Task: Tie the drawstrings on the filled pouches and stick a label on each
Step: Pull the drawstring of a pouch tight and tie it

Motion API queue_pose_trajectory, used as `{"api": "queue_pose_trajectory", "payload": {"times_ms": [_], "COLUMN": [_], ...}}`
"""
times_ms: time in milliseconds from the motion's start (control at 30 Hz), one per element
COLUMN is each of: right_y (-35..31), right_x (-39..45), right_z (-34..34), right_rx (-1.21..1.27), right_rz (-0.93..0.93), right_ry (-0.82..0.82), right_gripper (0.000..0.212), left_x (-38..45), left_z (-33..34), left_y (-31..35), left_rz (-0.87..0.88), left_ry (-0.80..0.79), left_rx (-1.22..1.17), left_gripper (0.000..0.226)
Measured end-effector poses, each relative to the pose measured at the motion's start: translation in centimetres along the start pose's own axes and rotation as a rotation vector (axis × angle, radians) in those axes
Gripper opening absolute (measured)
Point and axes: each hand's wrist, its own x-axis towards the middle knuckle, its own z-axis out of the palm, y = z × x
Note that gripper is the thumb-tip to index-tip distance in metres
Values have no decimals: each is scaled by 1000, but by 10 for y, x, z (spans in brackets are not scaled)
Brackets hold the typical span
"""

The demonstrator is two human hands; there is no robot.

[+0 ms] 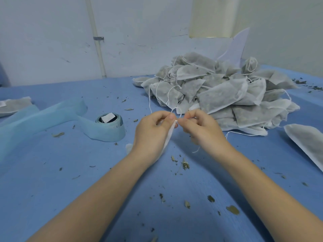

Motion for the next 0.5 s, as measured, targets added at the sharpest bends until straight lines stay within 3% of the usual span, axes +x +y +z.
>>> {"api": "queue_pose_trajectory", "payload": {"times_ms": [267, 400, 500], "right_y": [1, -1, -2], "right_x": [2, 1, 1], "right_z": [-22, -20, -19], "right_rx": [88, 62, 81], "right_rz": [46, 30, 32], "right_ry": [-225, -210, -155], "right_gripper": [16, 35, 36], "left_x": [-6, -7, -9], "left_z": [-4, -9, -8], "left_y": [7, 6, 8], "left_rz": [-69, -51, -8], "left_ry": [-195, -310, -319], "left_rx": [-445, -396, -270], "left_gripper": [15, 14, 17]}}
